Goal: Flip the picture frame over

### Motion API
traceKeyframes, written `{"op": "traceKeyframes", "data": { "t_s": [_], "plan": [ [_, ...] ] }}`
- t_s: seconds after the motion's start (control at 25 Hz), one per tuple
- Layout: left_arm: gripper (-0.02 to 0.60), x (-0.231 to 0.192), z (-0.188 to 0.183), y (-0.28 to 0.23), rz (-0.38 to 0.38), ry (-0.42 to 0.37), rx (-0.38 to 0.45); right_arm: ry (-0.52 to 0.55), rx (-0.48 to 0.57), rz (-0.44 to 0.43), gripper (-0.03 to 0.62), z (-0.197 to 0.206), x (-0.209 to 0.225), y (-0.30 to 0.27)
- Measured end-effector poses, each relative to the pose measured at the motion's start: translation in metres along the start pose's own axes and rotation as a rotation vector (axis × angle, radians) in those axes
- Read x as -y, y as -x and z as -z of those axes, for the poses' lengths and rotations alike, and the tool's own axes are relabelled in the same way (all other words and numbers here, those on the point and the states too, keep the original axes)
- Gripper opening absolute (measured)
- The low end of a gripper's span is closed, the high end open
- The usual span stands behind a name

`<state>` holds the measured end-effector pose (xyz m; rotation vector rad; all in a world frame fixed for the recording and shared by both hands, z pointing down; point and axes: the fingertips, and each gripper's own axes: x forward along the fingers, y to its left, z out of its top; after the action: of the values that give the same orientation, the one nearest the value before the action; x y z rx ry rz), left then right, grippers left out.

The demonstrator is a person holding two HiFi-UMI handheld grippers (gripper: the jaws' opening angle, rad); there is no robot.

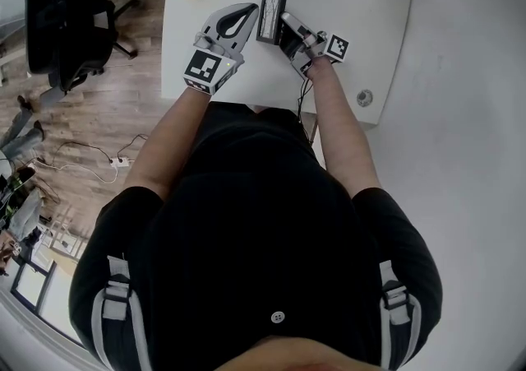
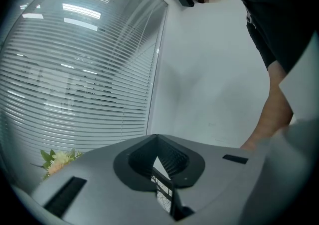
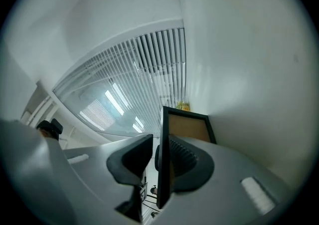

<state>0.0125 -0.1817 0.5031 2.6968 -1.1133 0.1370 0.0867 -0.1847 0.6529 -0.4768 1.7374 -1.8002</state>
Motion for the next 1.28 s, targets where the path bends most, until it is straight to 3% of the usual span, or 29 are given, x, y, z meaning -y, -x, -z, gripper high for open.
{"op": "traceKeyframes", "data": {
  "t_s": [0.16,0.4,0.8,1.08,1.28],
  "plan": [
    [0.005,0.004,-0.004,0.005,0.002,-0.008,0.008,0.076,0.015,0.069,0.153,-0.007,0.000,0.010],
    [0.005,0.009,-0.014,0.013,0.008,-0.023,0.020,0.259,-0.043,0.237,0.190,-0.005,0.001,0.018],
    [0.005,0.018,-0.023,0.022,0.006,-0.036,0.030,0.455,-0.103,0.504,0.246,-0.003,0.017,0.035],
    [0.005,0.018,-0.023,0.027,0.003,-0.038,0.023,0.753,-0.235,0.721,0.267,-0.009,0.022,0.035],
    [0.005,0.020,-0.029,0.027,0.006,-0.050,0.029,0.920,-0.307,0.772,0.288,-0.010,0.005,0.026]
  ]
}}
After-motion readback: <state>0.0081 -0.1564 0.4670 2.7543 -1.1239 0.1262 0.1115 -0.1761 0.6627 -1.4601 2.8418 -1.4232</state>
